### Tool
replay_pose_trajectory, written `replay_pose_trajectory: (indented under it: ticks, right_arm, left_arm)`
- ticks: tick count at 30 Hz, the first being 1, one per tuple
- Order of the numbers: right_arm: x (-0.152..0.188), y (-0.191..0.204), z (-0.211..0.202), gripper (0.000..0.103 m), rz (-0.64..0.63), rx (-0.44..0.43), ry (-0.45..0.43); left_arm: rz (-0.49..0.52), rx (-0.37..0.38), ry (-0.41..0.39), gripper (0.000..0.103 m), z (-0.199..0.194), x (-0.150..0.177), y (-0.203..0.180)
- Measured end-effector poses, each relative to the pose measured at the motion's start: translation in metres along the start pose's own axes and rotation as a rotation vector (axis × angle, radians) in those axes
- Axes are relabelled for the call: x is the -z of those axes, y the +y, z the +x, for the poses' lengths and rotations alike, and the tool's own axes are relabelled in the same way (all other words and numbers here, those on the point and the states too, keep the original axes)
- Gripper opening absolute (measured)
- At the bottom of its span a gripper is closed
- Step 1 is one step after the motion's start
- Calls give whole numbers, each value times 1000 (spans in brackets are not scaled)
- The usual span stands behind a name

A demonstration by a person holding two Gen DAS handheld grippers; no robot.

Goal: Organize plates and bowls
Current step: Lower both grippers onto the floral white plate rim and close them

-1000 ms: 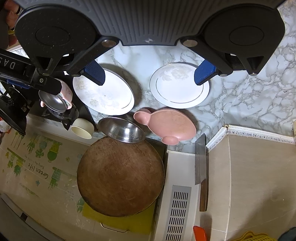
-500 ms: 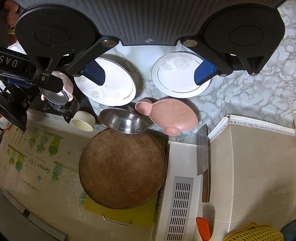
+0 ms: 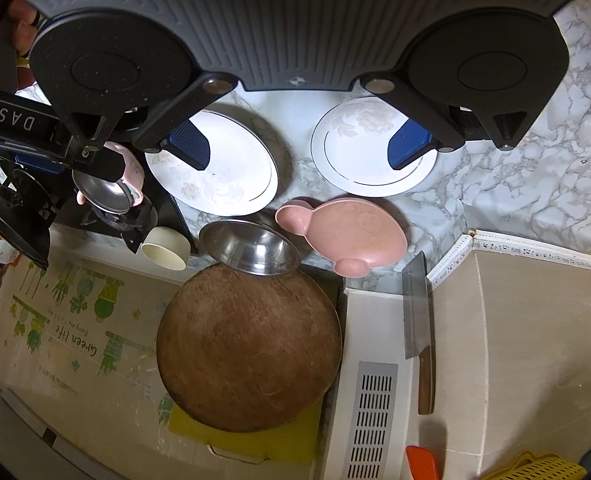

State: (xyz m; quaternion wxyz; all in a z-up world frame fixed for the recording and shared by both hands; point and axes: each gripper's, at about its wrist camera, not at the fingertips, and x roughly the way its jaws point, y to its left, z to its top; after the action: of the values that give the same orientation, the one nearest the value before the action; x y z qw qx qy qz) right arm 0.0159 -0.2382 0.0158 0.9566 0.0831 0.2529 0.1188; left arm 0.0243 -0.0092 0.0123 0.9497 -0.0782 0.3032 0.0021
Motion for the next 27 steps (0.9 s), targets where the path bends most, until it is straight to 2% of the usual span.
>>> replay_pose_trajectory:
  ticks: [7, 11, 14, 16, 20, 22, 24, 26, 27]
  right_arm:
    - [6, -17, 24, 99, 21, 49, 62]
    - [14, -33, 48, 90, 38, 100, 119]
    - [17, -44, 68, 90, 49, 106, 166]
    - [19, -54, 81, 89, 76, 112, 204]
    - [22, -74, 103, 80, 159, 115, 274]
    - [22, -81, 113, 79, 180, 105, 290]
    - [23, -86, 122, 71, 194, 100, 318]
    - [24, -90, 129, 68, 220, 90, 343]
    - [25, -93, 132, 63, 242, 85, 357]
  left_arm:
    - [0, -7, 95, 103, 46, -2, 3]
    - [-4, -15, 150, 103, 81, -8, 4]
    - [-12, -9, 186, 103, 107, -15, -1]
    - [-12, 14, 212, 103, 124, -20, -6]
    - [-38, 22, 265, 102, 157, -25, -14]
    - [-22, 18, 271, 97, 168, -29, -21]
    - [-9, 15, 294, 93, 181, -31, -26]
    - [-7, 16, 322, 82, 194, -33, -29]
    - [-3, 15, 336, 71, 200, -33, -31]
